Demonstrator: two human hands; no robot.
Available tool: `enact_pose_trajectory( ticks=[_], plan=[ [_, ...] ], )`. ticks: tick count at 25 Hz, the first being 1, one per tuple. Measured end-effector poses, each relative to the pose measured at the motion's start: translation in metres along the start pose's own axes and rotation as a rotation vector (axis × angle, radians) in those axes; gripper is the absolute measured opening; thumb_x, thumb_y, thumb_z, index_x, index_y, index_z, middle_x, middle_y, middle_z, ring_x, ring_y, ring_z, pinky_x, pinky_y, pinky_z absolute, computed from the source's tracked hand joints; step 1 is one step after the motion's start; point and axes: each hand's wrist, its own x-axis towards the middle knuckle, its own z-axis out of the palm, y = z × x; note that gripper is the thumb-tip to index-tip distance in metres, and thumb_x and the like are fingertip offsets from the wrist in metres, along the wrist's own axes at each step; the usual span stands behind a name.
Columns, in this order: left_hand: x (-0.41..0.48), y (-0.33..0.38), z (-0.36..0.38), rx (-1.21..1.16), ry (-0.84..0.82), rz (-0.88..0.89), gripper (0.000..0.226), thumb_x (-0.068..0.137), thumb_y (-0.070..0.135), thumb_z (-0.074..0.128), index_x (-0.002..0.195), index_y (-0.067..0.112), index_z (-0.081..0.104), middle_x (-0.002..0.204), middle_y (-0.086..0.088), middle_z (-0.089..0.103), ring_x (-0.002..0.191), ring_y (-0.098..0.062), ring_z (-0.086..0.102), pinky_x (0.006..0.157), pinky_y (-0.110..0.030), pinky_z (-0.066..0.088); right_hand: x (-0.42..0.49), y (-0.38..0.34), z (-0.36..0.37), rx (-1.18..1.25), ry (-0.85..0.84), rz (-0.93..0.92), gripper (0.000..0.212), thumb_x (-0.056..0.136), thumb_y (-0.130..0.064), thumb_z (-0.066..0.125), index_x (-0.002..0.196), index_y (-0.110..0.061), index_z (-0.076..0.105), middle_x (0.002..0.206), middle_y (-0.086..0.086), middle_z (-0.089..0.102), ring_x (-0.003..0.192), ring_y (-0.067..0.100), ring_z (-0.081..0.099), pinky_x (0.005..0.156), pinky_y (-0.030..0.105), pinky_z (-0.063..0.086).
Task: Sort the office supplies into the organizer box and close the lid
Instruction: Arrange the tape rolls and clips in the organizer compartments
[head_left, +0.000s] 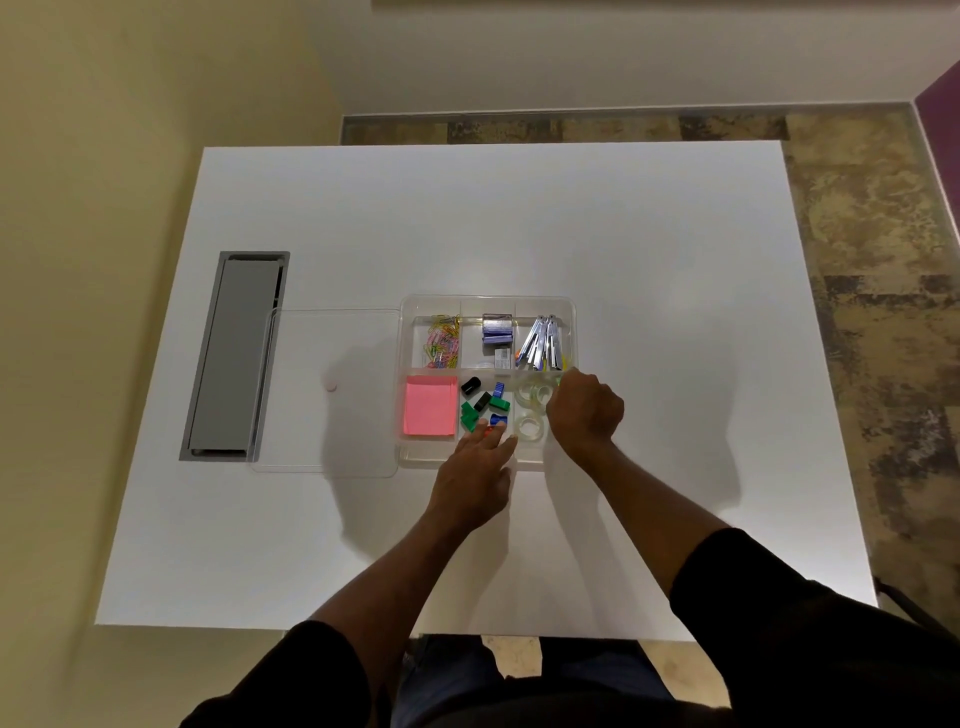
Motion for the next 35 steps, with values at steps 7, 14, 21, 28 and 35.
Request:
enact_pose_trajectory(
  ticks=[7, 14, 21, 28, 35],
  plan=[
    [-0.001, -0.003, -0.003, -0.007, 0.005, -0.013, 0.054, 0.102, 0.022, 0.06, 0.155, 0.02, 0.048, 0.166, -0.006, 0.042, 0.16, -0.029, 0.027, 0.122, -0.049, 0.039, -0.012, 0.01, -0.003, 0.235, 0.14, 0.009, 0.014, 0.099, -0.023, 0.066, 0.104, -0.011, 0.07, 0.093, 0.009, 0.071, 0.075, 0.029, 0.071, 0.06, 0.029, 0.043],
    [0.001, -0.004, 0.0, -0.004, 0.0, -0.026, 0.053, 0.103, 0.023, 0.06, 0.154, 0.021, 0.048, 0.166, -0.006, 0.043, 0.16, -0.029, 0.027, 0.122, -0.049, 0.039, -0.019, 0.028, 0.01, 0.407, -0.03, -0.156, 0.01, 0.094, -0.015, 0.07, 0.086, -0.01, 0.074, 0.077, 0.006, 0.072, 0.066, 0.021, 0.066, 0.056, 0.027, 0.051],
    [0.002, -0.004, 0.0, -0.011, -0.031, -0.042, 0.054, 0.102, 0.023, 0.06, 0.155, 0.022, 0.047, 0.167, -0.006, 0.04, 0.161, -0.03, 0.025, 0.119, -0.054, 0.045, -0.005, 0.014, 0.026, 0.379, -0.23, -0.149, 0.008, 0.091, -0.009, 0.073, 0.084, -0.008, 0.075, 0.077, 0.008, 0.072, 0.07, 0.022, 0.071, 0.068, 0.036, 0.063],
    [0.005, -0.004, 0.0, -0.003, -0.034, -0.031, 0.055, 0.102, 0.022, 0.061, 0.154, 0.02, 0.047, 0.167, -0.008, 0.04, 0.16, -0.031, 0.025, 0.12, -0.053, 0.045, 0.004, 0.008, 0.026, 0.232, -0.276, -0.133, 0.006, 0.092, -0.004, 0.072, 0.097, -0.004, 0.075, 0.087, 0.013, 0.075, 0.078, 0.029, 0.074, 0.066, 0.032, 0.057],
    [0.006, -0.006, 0.003, -0.014, -0.03, -0.027, 0.055, 0.101, 0.017, 0.061, 0.154, 0.019, 0.048, 0.167, -0.008, 0.04, 0.16, -0.031, 0.025, 0.117, -0.054, 0.048, 0.007, 0.01, 0.027, 0.162, -0.337, -0.133, 0.004, 0.091, -0.007, 0.077, 0.094, -0.007, 0.078, 0.081, 0.009, 0.078, 0.069, 0.025, 0.077, 0.069, 0.034, 0.064]
  ],
)
